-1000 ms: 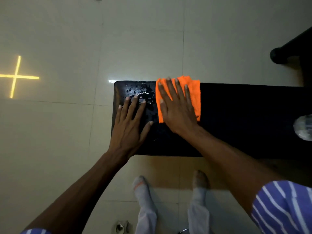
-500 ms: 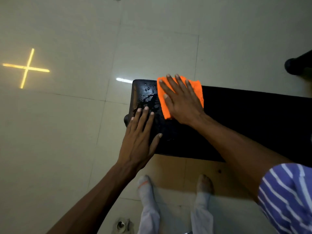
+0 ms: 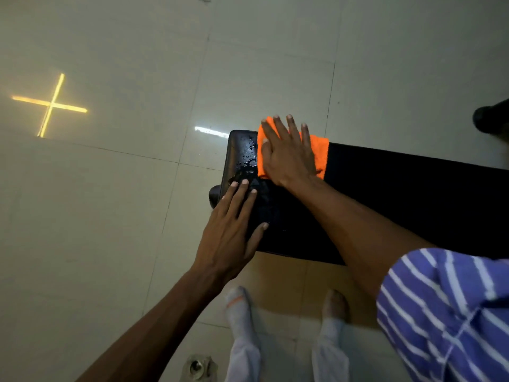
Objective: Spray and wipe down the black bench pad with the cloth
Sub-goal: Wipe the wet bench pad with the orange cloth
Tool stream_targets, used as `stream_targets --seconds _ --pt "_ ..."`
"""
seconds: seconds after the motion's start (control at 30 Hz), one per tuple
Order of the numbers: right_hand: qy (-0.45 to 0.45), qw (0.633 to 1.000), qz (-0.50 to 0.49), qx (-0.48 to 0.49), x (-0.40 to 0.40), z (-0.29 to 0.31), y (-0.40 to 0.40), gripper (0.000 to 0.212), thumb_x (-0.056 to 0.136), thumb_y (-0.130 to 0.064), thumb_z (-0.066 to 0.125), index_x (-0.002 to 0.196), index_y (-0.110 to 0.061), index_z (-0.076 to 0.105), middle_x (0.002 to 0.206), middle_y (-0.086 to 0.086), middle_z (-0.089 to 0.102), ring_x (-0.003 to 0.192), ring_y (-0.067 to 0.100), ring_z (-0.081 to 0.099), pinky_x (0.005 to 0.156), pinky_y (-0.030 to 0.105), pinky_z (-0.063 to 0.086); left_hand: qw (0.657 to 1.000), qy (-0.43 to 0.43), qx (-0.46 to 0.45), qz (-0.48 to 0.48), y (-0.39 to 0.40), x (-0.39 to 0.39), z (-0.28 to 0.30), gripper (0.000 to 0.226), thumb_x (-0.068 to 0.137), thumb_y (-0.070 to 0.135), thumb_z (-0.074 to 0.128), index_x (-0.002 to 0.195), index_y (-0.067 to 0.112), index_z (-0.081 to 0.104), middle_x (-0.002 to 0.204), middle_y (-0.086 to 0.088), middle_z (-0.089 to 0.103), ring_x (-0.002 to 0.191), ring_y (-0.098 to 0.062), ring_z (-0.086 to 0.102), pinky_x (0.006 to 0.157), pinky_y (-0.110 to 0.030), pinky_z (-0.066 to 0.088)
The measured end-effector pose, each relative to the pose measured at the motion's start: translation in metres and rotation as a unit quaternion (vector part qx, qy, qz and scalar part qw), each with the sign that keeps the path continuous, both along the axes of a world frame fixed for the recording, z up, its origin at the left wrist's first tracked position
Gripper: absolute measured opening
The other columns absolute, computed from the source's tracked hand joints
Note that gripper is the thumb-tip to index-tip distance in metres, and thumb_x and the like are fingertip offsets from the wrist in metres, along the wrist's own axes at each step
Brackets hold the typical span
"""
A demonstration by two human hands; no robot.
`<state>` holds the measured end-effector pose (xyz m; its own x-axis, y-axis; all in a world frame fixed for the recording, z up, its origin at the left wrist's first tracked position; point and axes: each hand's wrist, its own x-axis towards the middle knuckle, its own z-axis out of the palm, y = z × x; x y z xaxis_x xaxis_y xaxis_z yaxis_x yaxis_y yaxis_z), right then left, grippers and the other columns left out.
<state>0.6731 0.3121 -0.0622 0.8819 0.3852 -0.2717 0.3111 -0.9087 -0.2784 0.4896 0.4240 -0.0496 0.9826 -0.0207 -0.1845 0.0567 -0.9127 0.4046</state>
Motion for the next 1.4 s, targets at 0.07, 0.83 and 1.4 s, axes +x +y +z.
stream_targets --seconds 0.07,0.83,1.4 --pt "-0.013 1.000 0.015 0.007 -0.015 0.003 0.000 0.057 0.111 -0.033 0.026 0.167 -0.025 0.017 0.176 -0.001 0.012 0.164 0.023 0.002 0.133 0.048 -0.001 1.000 0.007 -0.006 0.005 0.003 -0.001 0.003 0.067 0.105 0.049 0.045 0.157 0.008 0.036 0.171 -0.009 0.024 0.160 -0.026 0.016 0.128 -0.043 0.027" --pt "0.040 0.992 0.044 0.109 0.013 0.017 -0.116 0.051 0.110 -0.015 0.039 0.161 -0.009 0.034 0.171 0.013 0.028 0.162 0.028 0.019 0.133 0.047 0.009 0.996 -0.056 0.012 0.063 -0.053 0.120 0.019 0.055 0.107 0.033 0.045 0.150 -0.001 0.045 0.161 -0.024 0.038 0.154 -0.039 0.030 0.128 -0.049 0.024" --pt "0.030 0.985 0.058 0.160 0.016 0.002 -0.144 0.053 0.111 -0.019 0.042 0.161 -0.007 0.032 0.173 0.011 0.023 0.163 0.025 0.014 0.134 0.046 0.008 0.979 -0.048 0.133 0.145 -0.075 0.088 -0.034 0.065 0.110 0.048 0.023 0.166 0.018 0.011 0.175 -0.005 0.006 0.162 -0.024 0.003 0.130 -0.051 0.014"
